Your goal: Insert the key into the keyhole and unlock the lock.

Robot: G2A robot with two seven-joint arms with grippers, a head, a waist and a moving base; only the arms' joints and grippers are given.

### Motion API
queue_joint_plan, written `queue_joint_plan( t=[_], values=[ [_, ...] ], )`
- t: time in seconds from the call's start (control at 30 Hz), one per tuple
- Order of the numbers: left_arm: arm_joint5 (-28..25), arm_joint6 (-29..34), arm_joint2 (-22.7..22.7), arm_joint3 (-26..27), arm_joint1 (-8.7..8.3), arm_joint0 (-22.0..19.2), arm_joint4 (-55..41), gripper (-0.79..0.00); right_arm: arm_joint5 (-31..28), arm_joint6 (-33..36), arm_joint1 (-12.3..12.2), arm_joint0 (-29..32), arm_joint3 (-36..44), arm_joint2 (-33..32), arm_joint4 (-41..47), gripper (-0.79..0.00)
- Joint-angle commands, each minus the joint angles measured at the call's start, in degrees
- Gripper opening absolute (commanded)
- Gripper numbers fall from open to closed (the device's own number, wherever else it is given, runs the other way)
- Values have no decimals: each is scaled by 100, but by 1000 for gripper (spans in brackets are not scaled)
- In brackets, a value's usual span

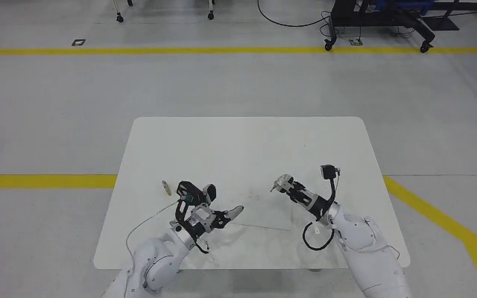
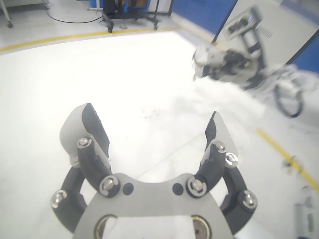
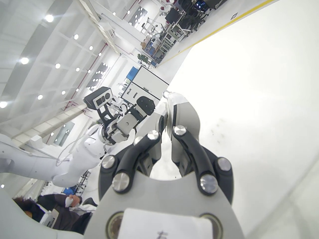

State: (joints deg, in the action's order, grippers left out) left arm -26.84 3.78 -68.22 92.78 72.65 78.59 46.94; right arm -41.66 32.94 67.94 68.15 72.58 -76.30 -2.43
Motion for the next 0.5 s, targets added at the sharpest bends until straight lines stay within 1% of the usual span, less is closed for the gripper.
queue_joint_plan(
  t=[0.0,0.07,0.13,0.2,0.23,0.3,0.43,0.47],
  values=[
    [-470,198,-61,-249,-1,-97,-1111,0,51,86,8,-45,-45,55,235,-785],
    [-892,649,85,-488,17,-295,-1931,0,189,242,22,-117,-111,151,484,-785],
    [-1248,1212,304,-801,48,-555,-2976,0,352,406,44,-210,-156,296,634,-785],
    [-1315,1684,459,-1123,75,-863,-3676,0,406,583,70,-283,-184,467,754,-785],
    [-1296,1862,536,-1262,90,-1005,-3866,0,402,641,81,-313,-210,530,809,-785],
    [-1222,2047,680,-1484,122,-1246,-3918,0,384,726,97,-356,-265,630,882,-785],
    [-1245,2152,979,-1869,206,-1521,-4104,0,325,843,109,-420,-350,719,1010,-785],
    [-1253,2167,1038,-1971,225,-1577,-4152,-71,310,855,110,-428,-365,731,1030,-785]
  ],
)
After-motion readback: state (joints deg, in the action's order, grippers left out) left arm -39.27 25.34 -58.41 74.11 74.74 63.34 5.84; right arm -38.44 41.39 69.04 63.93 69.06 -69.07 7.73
